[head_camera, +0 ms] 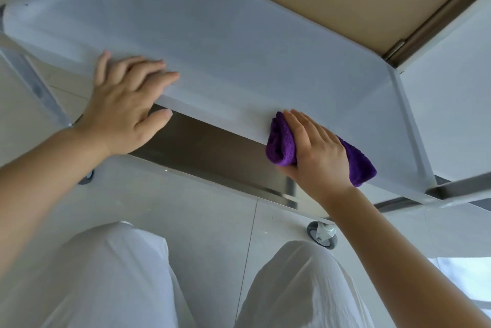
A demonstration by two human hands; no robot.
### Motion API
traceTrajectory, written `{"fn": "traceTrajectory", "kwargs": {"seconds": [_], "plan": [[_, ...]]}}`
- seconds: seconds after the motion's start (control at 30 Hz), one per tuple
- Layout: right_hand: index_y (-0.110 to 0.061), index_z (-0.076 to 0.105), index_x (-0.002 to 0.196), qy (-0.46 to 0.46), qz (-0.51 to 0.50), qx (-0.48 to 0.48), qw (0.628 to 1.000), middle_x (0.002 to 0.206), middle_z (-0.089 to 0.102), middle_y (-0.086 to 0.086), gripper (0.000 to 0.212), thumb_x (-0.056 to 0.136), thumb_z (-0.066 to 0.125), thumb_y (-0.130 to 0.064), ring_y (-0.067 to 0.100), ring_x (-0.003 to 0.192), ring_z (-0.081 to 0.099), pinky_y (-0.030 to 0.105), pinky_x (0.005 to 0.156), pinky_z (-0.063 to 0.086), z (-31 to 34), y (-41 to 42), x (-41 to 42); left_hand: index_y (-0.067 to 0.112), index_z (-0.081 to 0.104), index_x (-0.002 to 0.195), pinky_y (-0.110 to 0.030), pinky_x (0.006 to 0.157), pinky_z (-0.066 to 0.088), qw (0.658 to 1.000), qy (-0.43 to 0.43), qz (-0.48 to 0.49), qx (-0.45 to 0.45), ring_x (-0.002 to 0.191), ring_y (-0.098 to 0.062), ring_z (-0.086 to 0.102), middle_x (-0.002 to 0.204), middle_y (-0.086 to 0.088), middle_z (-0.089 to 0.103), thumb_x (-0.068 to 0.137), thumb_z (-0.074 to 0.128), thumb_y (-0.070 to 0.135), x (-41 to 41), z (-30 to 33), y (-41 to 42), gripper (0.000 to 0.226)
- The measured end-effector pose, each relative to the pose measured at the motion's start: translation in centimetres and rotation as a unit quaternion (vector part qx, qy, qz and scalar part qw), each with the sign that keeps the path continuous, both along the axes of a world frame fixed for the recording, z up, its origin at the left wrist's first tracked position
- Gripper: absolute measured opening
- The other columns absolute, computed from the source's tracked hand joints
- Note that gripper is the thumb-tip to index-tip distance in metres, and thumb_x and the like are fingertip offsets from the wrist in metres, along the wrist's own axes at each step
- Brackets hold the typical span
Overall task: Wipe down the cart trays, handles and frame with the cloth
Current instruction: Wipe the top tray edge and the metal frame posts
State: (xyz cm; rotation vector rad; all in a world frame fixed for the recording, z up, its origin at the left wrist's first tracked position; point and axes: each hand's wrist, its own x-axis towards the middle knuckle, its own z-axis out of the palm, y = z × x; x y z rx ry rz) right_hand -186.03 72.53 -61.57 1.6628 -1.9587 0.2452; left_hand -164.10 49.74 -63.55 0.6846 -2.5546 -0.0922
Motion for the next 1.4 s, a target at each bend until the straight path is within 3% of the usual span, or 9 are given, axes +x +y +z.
{"fn": "traceTrajectory", "kwargs": {"seconds": [0.1,0.27,0.5,0.63,0.9,1.1,1.2,1.3,1.4], "plan": [[-0.002,0.055,0.124,0.014,0.005,-0.011,1.0,0.12,0.064,0.014,0.064,0.089,0.044,-0.054,0.029,0.108,0.063,0.039,0.085,0.052,-0.1,-1.9,1.2,0.016,0.049,0.127,-0.044,0.104,0.015,1.0,0.016,-0.012,-0.009,0.12,-0.031,0.037,0.129,-0.013,0.052,0.077,0.037,0.038,-0.2,-0.2,-0.2,0.056],[-0.003,0.057,0.123,0.023,0.002,-0.031,0.999,0.117,0.066,0.013,0.066,0.091,0.04,-0.058,0.027,0.106,0.065,0.036,0.082,0.053,-0.6,-5.6,3.9,0.014,0.05,0.127,-0.042,0.104,0.015,0.999,0.022,-0.025,-0.002,0.121,-0.03,0.038,0.129,-0.012,0.053,0.07,0.037,0.036,-0.2,-0.4,-0.3,0.062],[-0.004,0.059,0.122,0.018,0.005,-0.046,0.999,0.117,0.066,0.013,0.069,0.083,0.052,-0.061,0.026,0.105,0.065,0.035,0.08,0.054,-1.0,-11.8,8.0,0.009,0.052,0.13,-0.039,0.102,0.017,0.998,0.021,-0.052,0.017,0.122,-0.027,0.036,0.131,-0.012,0.053,0.072,0.034,0.036,0.0,-0.1,-1.0,0.066],[-0.003,0.057,0.123,-0.002,0.021,-0.018,1.0,0.118,0.065,0.014,0.071,0.074,0.068,-0.053,0.027,0.107,0.065,0.037,0.081,0.054,-0.7,-12.1,8.4,0.002,0.044,0.136,-0.039,0.102,0.016,0.996,0.0,-0.078,0.048,0.125,-0.029,0.035,0.134,-0.014,0.05,0.073,0.03,0.035,0.5,0.5,-1.2,0.072],[-0.004,0.053,0.124,0.004,0.019,-0.015,1.0,0.118,0.065,0.014,0.067,0.078,0.055,-0.052,0.027,0.106,0.065,0.036,0.082,0.054,-0.1,-12.3,8.8,-0.003,0.033,0.141,-0.037,0.101,0.017,0.989,0.002,-0.132,0.061,0.127,-0.032,0.04,0.134,-0.016,0.048,0.071,0.029,0.035,1.3,0.8,-2.2,0.079],[0.001,0.06,0.118,-0.011,0.021,-0.014,1.0,0.115,0.067,0.014,0.066,0.083,0.051,-0.054,0.027,0.104,0.066,0.036,0.076,0.055,0.0,-14.3,10.4,-0.009,0.032,0.139,-0.034,0.102,0.02,0.984,0.068,-0.143,0.084,0.121,-0.026,0.036,0.129,-0.018,0.052,0.075,0.031,0.03,1.2,0.2,-2.1,0.075],[0.003,0.059,0.119,-0.025,0.031,-0.014,0.999,0.115,0.066,0.015,0.066,0.091,0.04,-0.055,0.029,0.103,0.066,0.038,0.076,0.057,-0.1,-15.0,11.3,-0.01,0.024,0.141,-0.033,0.107,0.018,0.978,0.087,-0.159,0.102,0.123,-0.025,0.036,0.141,-0.02,0.041,0.075,0.032,0.028,1.7,0.2,-2.0,0.077],[0.002,0.059,0.12,-0.023,0.04,-0.007,0.999,0.116,0.065,0.015,0.072,0.093,0.035,-0.06,0.029,0.104,0.065,0.04,0.077,0.058,0.1,-15.3,11.4,-0.005,0.012,0.145,-0.031,0.115,0.009,0.971,0.116,-0.172,0.123,0.138,-0.023,0.021,0.152,-0.018,0.021,0.072,0.038,0.024,2.8,0.0,-2.1,0.083],[0.003,0.06,0.119,-0.015,0.045,-0.004,0.999,0.117,0.065,0.017,0.073,0.095,0.027,-0.059,0.031,0.105,0.065,0.045,0.077,0.058,0.2,-15.5,11.4,0.0,0.017,0.143,-0.032,0.116,0.016,0.951,0.249,-0.082,0.166,0.138,-0.023,0.021,0.149,-0.01,0.024,0.073,0.042,0.014,5.5,-0.8,-4.3,0.076]]}}
